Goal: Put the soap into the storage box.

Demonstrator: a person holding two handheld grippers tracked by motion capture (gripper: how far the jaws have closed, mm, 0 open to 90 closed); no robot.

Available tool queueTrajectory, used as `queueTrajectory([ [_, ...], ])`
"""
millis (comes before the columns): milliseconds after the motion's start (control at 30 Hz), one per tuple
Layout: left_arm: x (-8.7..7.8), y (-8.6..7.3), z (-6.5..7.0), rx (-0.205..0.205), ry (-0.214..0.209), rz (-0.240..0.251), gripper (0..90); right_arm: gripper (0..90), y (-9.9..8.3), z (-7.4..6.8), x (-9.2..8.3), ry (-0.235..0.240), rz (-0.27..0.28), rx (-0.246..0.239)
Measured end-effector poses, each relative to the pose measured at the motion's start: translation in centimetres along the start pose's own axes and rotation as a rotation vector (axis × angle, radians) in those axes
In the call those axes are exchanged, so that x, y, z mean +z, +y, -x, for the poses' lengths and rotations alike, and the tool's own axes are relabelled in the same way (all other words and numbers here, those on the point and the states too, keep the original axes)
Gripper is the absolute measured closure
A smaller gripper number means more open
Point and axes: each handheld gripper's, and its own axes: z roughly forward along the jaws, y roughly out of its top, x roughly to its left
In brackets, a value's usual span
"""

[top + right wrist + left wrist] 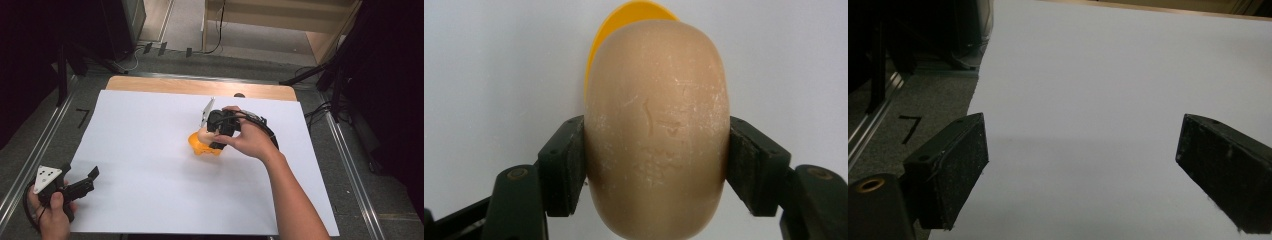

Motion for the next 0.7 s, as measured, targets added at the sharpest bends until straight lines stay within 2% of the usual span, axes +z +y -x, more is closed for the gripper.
queueTrajectory([
  [367,0.0,0.0,0.0,0.000,0.000,0.000,7.4,33.5,1.5,0.3,0.9,0.026,-0.015,-0.031],
  [500,0.0,0.0,0.0,-0.001,-0.002,-0.001,7.4,33.4,1.5,0.5,1.3,0.039,-0.024,-0.041],
  [700,0.0,0.0,0.0,0.000,0.000,0.000,7.4,33.4,1.1,1.0,1.8,0.062,-0.029,-0.028],
])
